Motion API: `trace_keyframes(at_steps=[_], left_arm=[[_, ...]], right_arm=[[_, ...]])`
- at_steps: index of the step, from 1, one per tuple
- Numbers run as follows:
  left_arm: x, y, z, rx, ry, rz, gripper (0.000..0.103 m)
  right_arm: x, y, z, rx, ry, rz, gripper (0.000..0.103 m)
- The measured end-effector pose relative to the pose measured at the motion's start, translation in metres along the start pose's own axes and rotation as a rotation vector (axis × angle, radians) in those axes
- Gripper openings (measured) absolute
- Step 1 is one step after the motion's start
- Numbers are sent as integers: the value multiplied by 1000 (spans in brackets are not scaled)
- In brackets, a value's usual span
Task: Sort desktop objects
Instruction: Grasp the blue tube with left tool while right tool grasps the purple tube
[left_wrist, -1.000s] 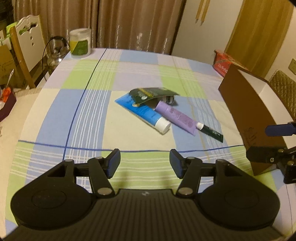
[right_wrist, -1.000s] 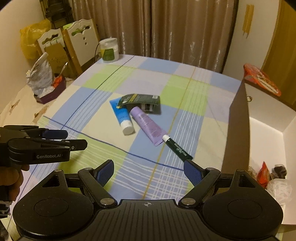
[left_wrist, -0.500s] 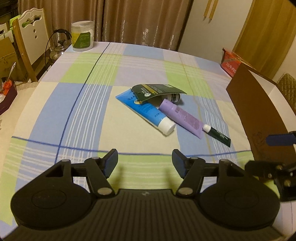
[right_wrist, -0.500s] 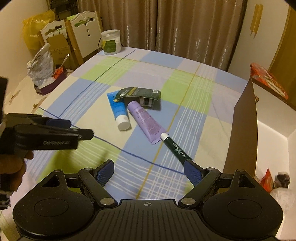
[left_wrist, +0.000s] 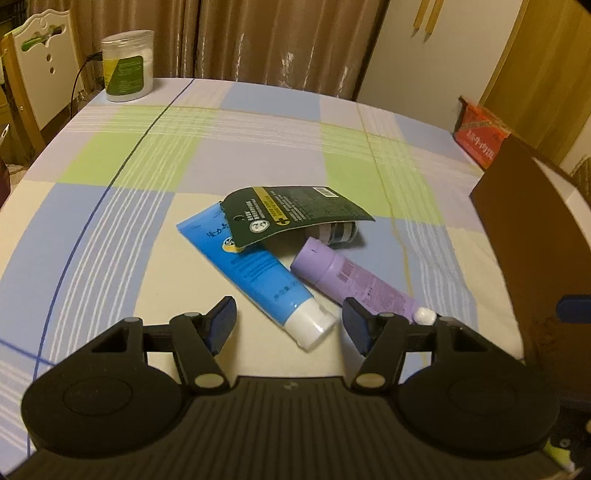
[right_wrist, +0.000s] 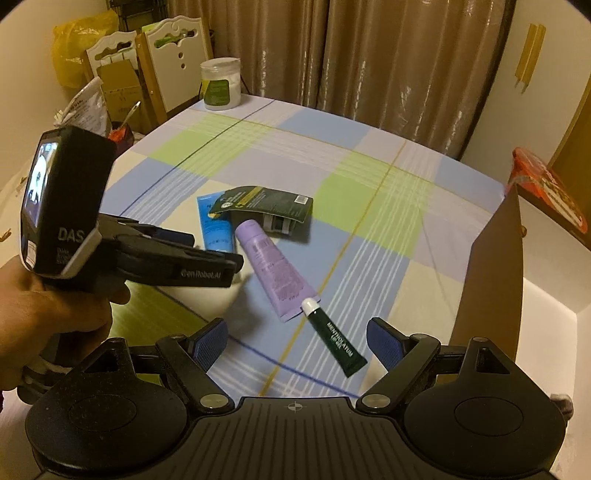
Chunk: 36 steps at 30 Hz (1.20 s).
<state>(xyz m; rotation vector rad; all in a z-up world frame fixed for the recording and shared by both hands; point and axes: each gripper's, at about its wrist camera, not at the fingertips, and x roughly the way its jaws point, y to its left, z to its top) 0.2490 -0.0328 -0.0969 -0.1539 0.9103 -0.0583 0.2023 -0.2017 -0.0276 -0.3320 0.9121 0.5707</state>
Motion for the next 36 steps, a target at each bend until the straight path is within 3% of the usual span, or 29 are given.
trace_keyframes(at_steps=[2,4,7,13,15,16,21,24,25,32,33,35,36], left_arm=[[5,0,0,13,15,1,56],[7,2,-3,32,39,5,39],[0,15,-7,45,52,30,29],[-14,51,-12,12,41,41,29],[-14,55,-11,16,25,39,36],[-14,55,-9,21,16,38,40],[-8,50,-3,98,0,18,43],[-4,48,-1,132,11,-3,38],[-2,49,-1,139,18,-10,31],[-16,59,-8,127,30,-30,24],[-19,61,-9,127,31,-29,24],[-28,66,-15,129,35,-23,24],[-33,68,-19,128,34,-21,24]], right_arm=[[5,-2,2,-2,2,2,85],[11,-3,5,-5,5,6,85],[21,-3,12,1,19,38,85],[52,5,24,-20,35,71,85],[63,7,28,-30,37,80,85],[68,8,29,-36,38,83,85],[91,9,38,-75,49,78,85],[105,9,47,-93,60,83,85],[109,8,50,-95,61,83,85],[132,18,57,-196,101,85,84],[134,20,56,-210,107,86,63],[136,23,55,-224,110,106,57],[136,26,54,-229,107,98,49]])
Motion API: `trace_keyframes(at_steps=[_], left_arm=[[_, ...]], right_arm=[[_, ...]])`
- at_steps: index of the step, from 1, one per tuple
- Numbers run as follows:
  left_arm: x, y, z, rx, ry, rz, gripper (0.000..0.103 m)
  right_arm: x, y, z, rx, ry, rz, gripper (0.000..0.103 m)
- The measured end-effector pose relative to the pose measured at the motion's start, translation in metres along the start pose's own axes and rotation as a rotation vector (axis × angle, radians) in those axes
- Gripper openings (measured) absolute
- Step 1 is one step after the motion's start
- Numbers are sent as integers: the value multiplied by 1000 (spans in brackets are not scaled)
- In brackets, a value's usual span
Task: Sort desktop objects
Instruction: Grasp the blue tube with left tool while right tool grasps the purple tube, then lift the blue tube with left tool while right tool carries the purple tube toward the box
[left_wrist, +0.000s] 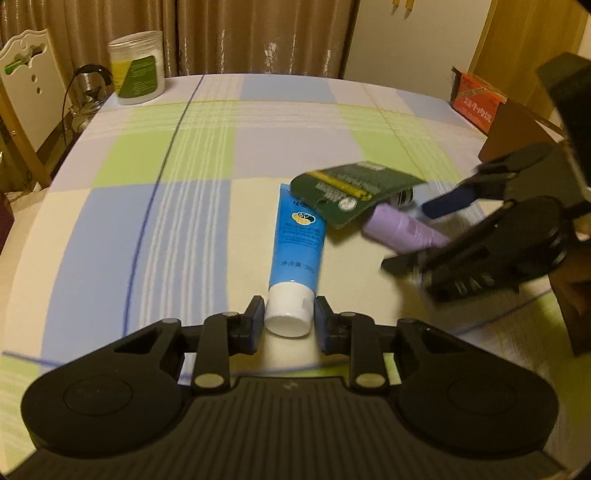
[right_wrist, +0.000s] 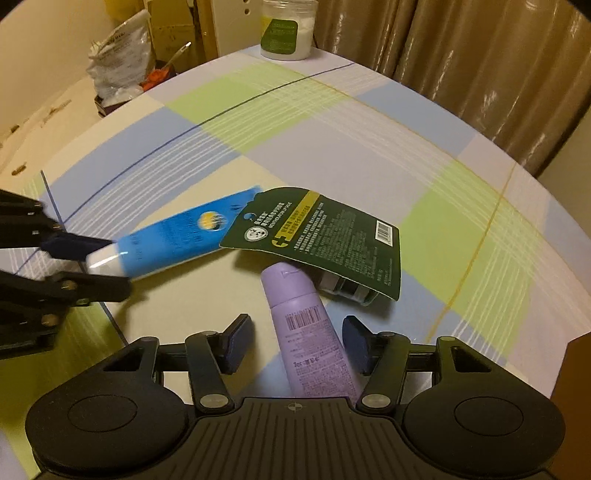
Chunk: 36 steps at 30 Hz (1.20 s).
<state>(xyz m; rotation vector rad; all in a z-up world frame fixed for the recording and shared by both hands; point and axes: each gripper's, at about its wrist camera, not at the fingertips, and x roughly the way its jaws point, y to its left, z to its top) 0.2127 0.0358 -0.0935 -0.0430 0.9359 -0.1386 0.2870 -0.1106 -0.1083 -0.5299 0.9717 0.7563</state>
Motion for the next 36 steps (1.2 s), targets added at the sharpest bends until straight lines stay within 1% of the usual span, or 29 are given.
trace_keyframes(at_steps=[1,2,3,4,8,9,10,11,15,18,21,22,23,25,29,36], left_arm=[[-4,1,-4,0,0,-1,24],[-8,2,-8,1,1,0,24],[-11,2,-12,1,1,2,24],[-13,2,-16,1,1,5,24],[-19,0,-27,5,7,16,24],[-20,-1,-28,10,6,22,28],[-21,-2,-28,21,-4,30,34],[-22,-4,-28,34,-16,39,36],[-18,-6,-22,72,-24,32,36],[-8,-10,-20,117,6,29,36],[-1,-11,-21,148,24,35,35],[0,-12,-21,154,21,37,29],[-1,-11,-22,155,21,38,25],[-3,-10,-23,156,21,39,24],[-17,-11,-31,168,17,15,24],[-57,-27,-54,194,-3,-52,24]], right_arm=[[0,2,0,-5,-2,-8,38],[0,5,-1,-9,-4,-15,36],[0,6,-1,-2,1,-15,32],[-1,8,-3,7,3,-11,31],[-13,17,-12,38,0,2,31],[-16,20,-14,44,0,4,31],[-20,23,-17,49,-1,9,31],[-24,26,-21,55,-2,13,31],[-36,32,-33,101,-6,17,31],[-45,36,-41,132,-11,10,31],[-53,39,-48,156,-17,-1,31],[-56,39,-51,164,-20,-5,31],[-60,40,-53,171,-21,-8,31],[-67,43,-58,190,-31,-16,31],[-89,49,-71,237,-60,-33,31],[-131,60,-98,310,-82,-65,31]])
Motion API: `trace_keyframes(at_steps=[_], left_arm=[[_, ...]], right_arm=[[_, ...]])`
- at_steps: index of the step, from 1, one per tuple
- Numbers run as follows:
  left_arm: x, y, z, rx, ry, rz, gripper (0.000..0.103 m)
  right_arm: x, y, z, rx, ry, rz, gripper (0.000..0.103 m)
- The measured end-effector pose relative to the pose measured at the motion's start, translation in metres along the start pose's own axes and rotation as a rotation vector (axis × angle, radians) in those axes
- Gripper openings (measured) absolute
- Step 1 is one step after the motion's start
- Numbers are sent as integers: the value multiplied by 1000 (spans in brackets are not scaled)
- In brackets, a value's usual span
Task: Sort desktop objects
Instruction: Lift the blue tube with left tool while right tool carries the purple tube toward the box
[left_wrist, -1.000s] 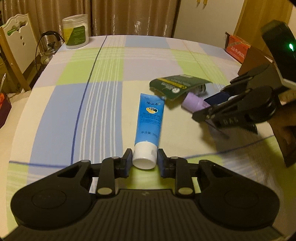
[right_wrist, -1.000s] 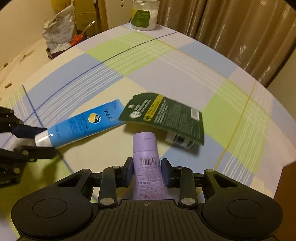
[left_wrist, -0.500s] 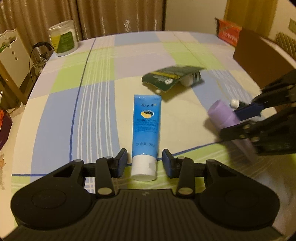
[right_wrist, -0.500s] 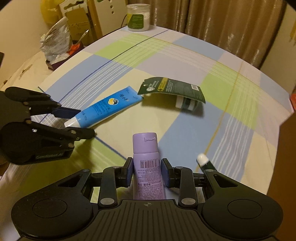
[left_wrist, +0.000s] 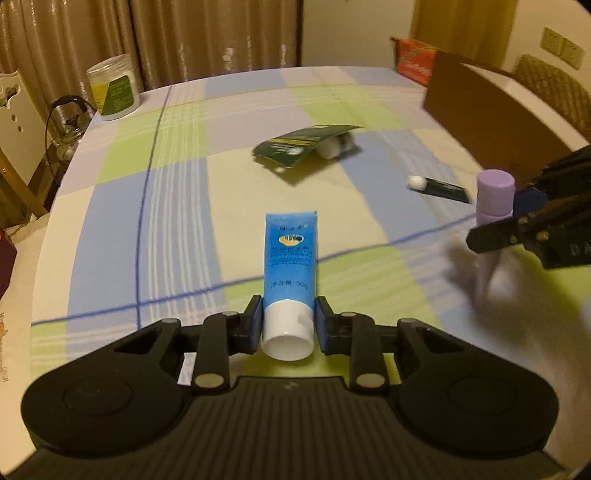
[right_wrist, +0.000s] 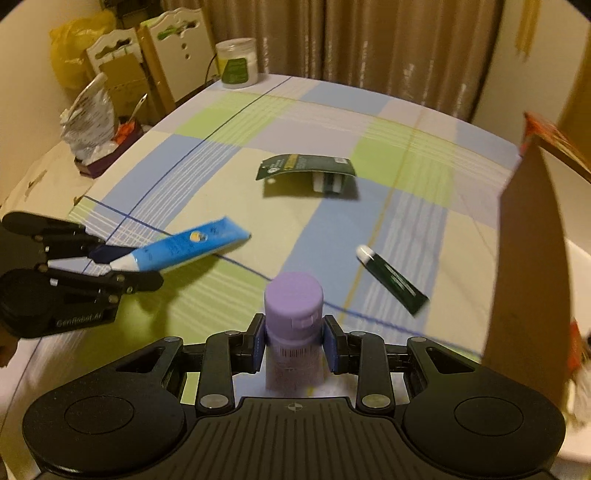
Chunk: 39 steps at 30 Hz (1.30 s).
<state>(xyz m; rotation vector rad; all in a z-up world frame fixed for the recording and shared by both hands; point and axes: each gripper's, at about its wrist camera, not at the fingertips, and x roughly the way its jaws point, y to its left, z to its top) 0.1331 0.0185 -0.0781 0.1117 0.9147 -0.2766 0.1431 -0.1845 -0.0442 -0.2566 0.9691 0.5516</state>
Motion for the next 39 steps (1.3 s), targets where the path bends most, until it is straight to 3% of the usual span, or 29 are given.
trace_keyframes(at_steps=[8,21,24,31,39], left_arm=[[-41,-53,-8,9,-46,-28,24],[-101,-183,-22,-50,-93,46,24],[-109,-211,-25,-59,-90,20,24],[-117,-263,-4,75,-118,-75,24],[-119,-279,11,143,-157,-134,24]], right_arm=[[-52,-19,-40,42,-15,4,31],[-137,-96,-133,50,-45,30,31],[-155,-114,-151,84,-52,9,31],[-187,-141,-174,205,-99,-70,31],[-206,-149,-177,250,-126,-118,31]])
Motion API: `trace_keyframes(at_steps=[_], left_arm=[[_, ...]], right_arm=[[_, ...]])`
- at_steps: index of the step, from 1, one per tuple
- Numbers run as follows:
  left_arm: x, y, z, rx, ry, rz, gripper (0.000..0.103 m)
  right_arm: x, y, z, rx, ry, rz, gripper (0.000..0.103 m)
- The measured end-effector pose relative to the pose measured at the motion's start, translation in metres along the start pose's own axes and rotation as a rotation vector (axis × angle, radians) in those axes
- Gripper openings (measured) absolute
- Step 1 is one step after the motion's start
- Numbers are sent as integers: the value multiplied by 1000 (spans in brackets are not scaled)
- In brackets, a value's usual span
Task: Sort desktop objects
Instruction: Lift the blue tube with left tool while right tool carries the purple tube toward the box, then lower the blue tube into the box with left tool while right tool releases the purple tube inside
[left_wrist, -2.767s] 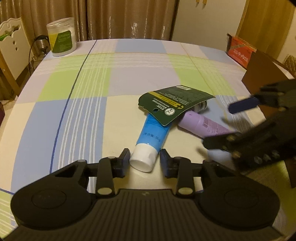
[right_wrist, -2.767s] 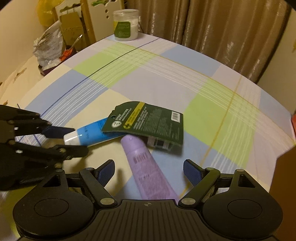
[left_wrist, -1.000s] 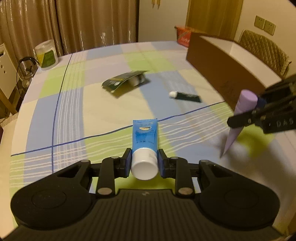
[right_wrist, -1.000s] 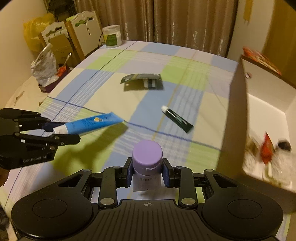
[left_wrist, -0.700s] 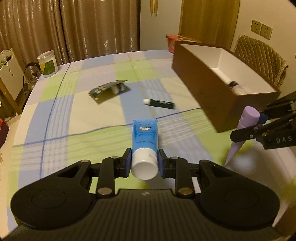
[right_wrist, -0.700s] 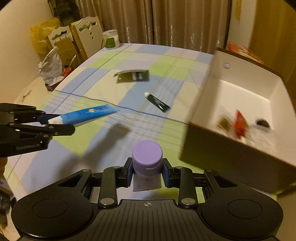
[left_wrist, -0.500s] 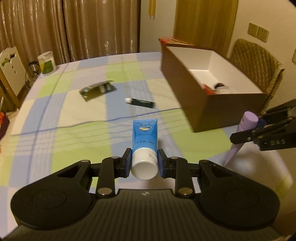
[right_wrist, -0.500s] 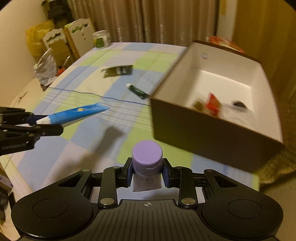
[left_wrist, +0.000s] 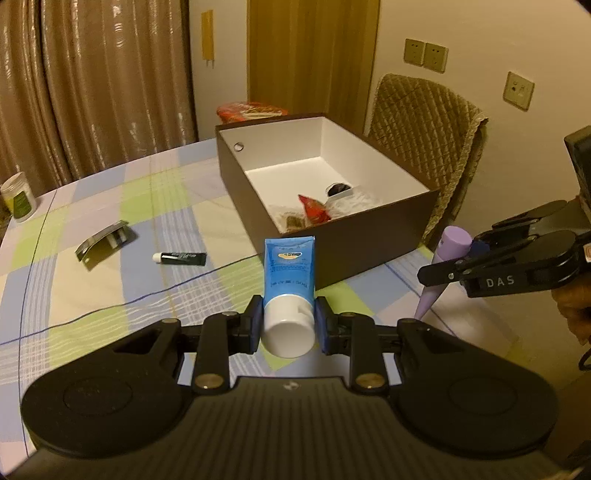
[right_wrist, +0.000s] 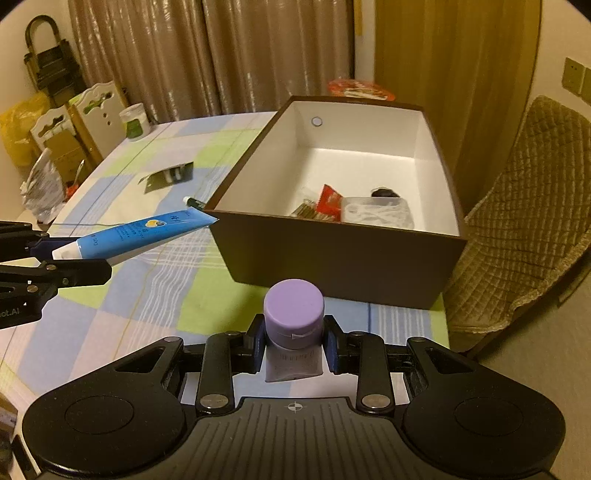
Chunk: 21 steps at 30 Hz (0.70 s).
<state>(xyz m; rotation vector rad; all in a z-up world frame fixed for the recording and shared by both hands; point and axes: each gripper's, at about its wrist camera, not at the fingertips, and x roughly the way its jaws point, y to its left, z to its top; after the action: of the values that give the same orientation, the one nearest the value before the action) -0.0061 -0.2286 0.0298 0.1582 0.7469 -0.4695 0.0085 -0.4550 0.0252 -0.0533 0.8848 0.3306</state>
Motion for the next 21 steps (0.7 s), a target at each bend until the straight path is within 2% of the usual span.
trace_keyframes(at_steps=[9,16,21], left_arm=[[0,4,6,7,-28,-38,24],[0,10,11,52,-55,-78,24],[3,12,22,77,-80,-107,24]], right_arm=[[-8,7,5,2,-25,-42,31],[-17,13,12,49,-50,-65,31],[-26,11,27,69,-80,-76,31]])
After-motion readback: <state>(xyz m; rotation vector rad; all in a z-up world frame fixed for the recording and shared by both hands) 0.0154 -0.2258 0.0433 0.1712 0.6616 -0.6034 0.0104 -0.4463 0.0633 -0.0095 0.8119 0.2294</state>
